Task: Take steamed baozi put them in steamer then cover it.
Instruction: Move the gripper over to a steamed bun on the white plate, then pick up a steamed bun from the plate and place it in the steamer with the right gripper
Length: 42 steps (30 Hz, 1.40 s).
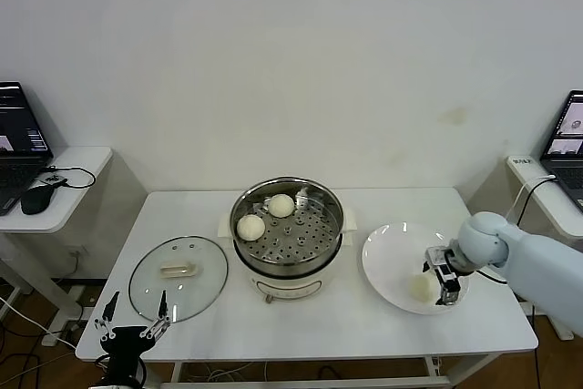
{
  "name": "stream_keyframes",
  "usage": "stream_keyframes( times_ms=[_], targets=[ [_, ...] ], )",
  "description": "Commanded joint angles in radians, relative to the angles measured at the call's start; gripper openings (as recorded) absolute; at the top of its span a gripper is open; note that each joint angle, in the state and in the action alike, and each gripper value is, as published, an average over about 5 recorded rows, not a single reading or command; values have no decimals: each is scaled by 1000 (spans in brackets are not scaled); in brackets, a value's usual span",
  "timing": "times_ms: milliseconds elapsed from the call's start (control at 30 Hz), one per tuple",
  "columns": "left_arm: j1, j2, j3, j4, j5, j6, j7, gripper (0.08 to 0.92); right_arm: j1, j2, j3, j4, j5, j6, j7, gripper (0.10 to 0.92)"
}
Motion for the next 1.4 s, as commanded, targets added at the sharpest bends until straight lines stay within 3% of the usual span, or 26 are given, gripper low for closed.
stream_keyframes(
  times_ms=[33, 533, 1033, 1400],
  targets=[
    [-1, 0, 0, 1, 0, 0, 0, 823, -30, 24, 22, -25, -6, 1, 9, 755],
    [-4, -1, 0, 3, -1, -1, 0, 823, -21, 31, 33, -30, -5, -8, 14, 609],
    [-6, 4, 1, -14, -3, 0, 0, 823, 354, 13, -54, 25, 166, -37, -41, 602],
    [-4, 3, 0, -20, -5, -1, -1, 823, 683, 205, -208, -6, 301, -71, -26, 610]
  ],
)
